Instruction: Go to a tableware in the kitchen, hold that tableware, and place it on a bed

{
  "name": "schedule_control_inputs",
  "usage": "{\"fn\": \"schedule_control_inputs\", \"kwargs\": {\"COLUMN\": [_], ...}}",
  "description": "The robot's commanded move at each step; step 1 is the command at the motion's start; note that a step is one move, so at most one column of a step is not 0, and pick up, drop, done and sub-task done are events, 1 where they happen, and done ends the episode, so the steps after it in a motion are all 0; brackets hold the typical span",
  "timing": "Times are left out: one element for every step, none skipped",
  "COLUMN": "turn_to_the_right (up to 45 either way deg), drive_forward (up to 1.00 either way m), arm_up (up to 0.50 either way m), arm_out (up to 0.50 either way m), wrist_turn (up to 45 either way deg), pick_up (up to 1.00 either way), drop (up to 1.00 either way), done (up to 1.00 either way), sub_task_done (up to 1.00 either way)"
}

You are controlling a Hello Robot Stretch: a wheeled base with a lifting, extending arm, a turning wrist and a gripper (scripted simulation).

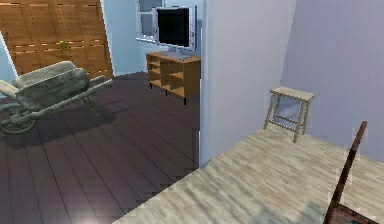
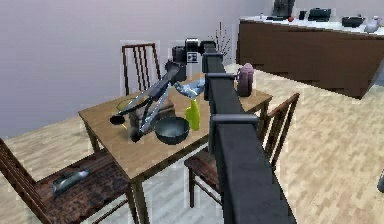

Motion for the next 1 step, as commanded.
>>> {"fn": "schedule_control_inputs", "kwargs": {"turn_to_the_right": [0.0], "drive_forward": [0.00], "arm_up": [0.00], "arm_out": [0.00], "wrist_turn": [45.0], "pick_up": [0.00], "drop": [0.00], "done": [0.00], "sub_task_done": [0.00]}}
